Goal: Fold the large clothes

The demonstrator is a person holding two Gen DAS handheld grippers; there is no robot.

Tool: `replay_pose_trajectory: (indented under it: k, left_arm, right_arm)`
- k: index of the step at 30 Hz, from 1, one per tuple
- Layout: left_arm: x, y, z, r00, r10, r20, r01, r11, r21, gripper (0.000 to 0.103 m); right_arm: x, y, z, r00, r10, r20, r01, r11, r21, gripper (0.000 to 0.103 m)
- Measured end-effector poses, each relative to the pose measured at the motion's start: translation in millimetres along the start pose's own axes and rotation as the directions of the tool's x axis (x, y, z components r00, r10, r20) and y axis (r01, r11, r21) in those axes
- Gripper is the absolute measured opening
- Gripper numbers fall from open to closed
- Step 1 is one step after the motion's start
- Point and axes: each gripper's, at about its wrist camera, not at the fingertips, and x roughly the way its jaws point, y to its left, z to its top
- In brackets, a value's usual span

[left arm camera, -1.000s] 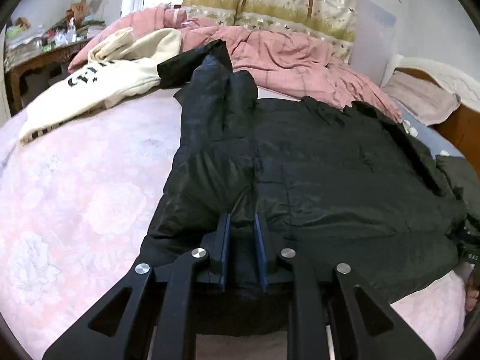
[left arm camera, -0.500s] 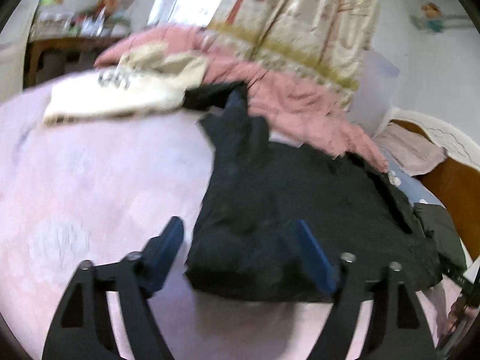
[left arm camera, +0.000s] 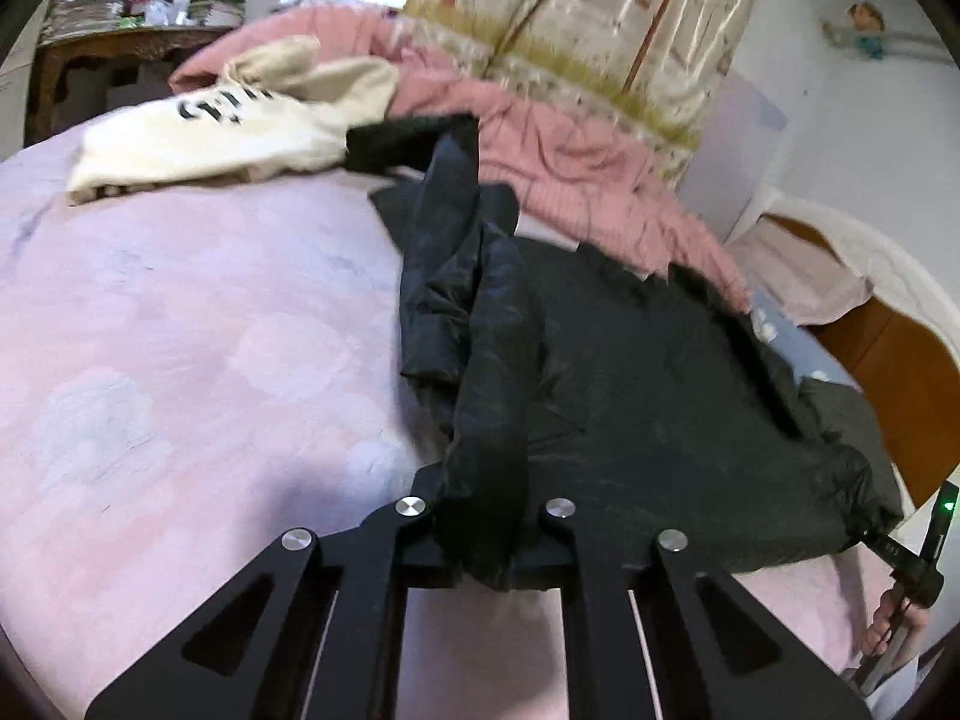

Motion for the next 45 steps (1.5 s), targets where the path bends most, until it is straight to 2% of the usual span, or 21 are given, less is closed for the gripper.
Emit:
replay_pose_trajectory:
  k: [3,7,8,10,12,14,16,17,21,24,27,29,30,32,33,34,36,38,40,41,45]
  left_arm:
    - [-18,4,-9,0.999,0.03,0.024,-0.03,0.999,0.017,0.009]
    - [-16,11,-14,0.998,0.059,-0.006,-0.059,0.998,-0.009,0.013]
    - [-12,7,-14,0.995,0.099,-0.013,-0.099,0.995,0.004,0.017]
    - [-4,0,-18,0.974,0.223,-0.026,-0.221,0.973,0.064,0.034]
    - [-2,-8,-22,0.96,0.28,0.008,-0.279,0.953,0.119,0.036]
    - [-9,-14,-21,0.962,0.269,0.054,-0.274,0.95,0.147,0.038]
    - [-18,-18,-21,0.963,0.246,0.108,-0.261,0.95,0.172,0.065]
    - [-22,-20,-22,0.96,0.243,0.135,-0.265,0.947,0.18,0.068]
    - [-37,-15,-20,0.959,0.205,0.198,-0.237,0.959,0.156,0.069]
    - [-46,-14,-17,0.952,0.185,0.246,-0.22,0.967,0.126,0.073]
    - [-50,-17,-16,0.945,0.19,0.265,-0.232,0.963,0.135,0.084]
    - [-46,-19,-16,0.95,0.19,0.248,-0.231,0.962,0.147,0.087]
    - [-45,-20,-16,0.953,0.181,0.244,-0.221,0.964,0.149,0.087]
    - [-49,-22,-14,0.958,0.143,0.248,-0.186,0.969,0.16,0.09]
    - [-53,-23,-13,0.957,0.124,0.261,-0.171,0.971,0.164,0.095]
    - [-58,-24,-11,0.956,0.116,0.27,-0.165,0.973,0.165,0.101]
    - [-65,-28,2,0.962,0.137,0.235,-0.176,0.972,0.157,0.102]
    - [-79,-38,20,0.964,0.125,0.233,-0.163,0.975,0.152,0.102]
    - [-100,-56,41,0.95,0.059,0.307,-0.11,0.982,0.153,0.102]
    - [-108,-67,51,0.943,0.04,0.331,-0.1,0.981,0.166,0.102]
    - [-128,-126,97,0.91,0.05,0.412,-0.153,0.963,0.221,0.102]
  right_arm:
    - [-24,-1,-12,0.999,0.037,0.01,-0.037,0.999,0.02,0.008]
    - [-28,-4,-27,0.998,0.054,-0.03,-0.054,0.998,0.031,0.009]
    - [-28,-5,-26,0.998,0.051,-0.03,-0.05,0.998,0.036,0.009]
    - [-20,-7,-26,0.998,0.032,-0.046,-0.03,0.999,0.037,0.014]
    - [-15,-14,-28,0.997,0.004,-0.076,0.001,0.998,0.065,0.029]
    - [-16,-24,-27,0.998,-0.003,-0.063,0.01,0.994,0.108,0.047]
    - [-22,-35,-28,1.0,0.003,-0.029,0.001,0.987,0.159,0.048]
    - [-23,-38,-28,1.0,0.014,-0.022,-0.01,0.985,0.174,0.048]
    - [-28,-45,-28,1.0,0.012,0.011,-0.014,0.98,0.198,0.048]
    - [-34,-42,-27,0.999,-0.006,0.04,-0.001,0.983,0.183,0.049]
    - [-41,-38,-24,0.996,-0.01,0.088,-0.004,0.988,0.157,0.061]
    - [-51,-32,-24,0.989,-0.01,0.145,-0.009,0.992,0.13,0.067]
    - [-57,-29,-24,0.984,-0.012,0.178,-0.007,0.994,0.111,0.069]
    - [-66,-25,-24,0.976,-0.004,0.22,-0.016,0.996,0.089,0.082]
    - [-70,-22,-23,0.97,0.003,0.242,-0.022,0.997,0.077,0.086]
    - [-74,-20,-21,0.968,0.01,0.249,-0.027,0.998,0.065,0.087]
    - [-86,-15,-9,0.971,0.043,0.234,-0.051,0.998,0.028,0.087]
    - [-108,-13,10,0.958,0.065,0.28,-0.078,0.996,0.033,0.09]
    - [-126,-8,36,0.949,0.024,0.316,-0.047,0.997,0.066,0.101]
    - [-131,-5,48,0.946,0.032,0.323,-0.057,0.996,0.067,0.103]
    - [-148,16,108,0.917,0.107,0.385,-0.132,0.99,0.041,0.103]
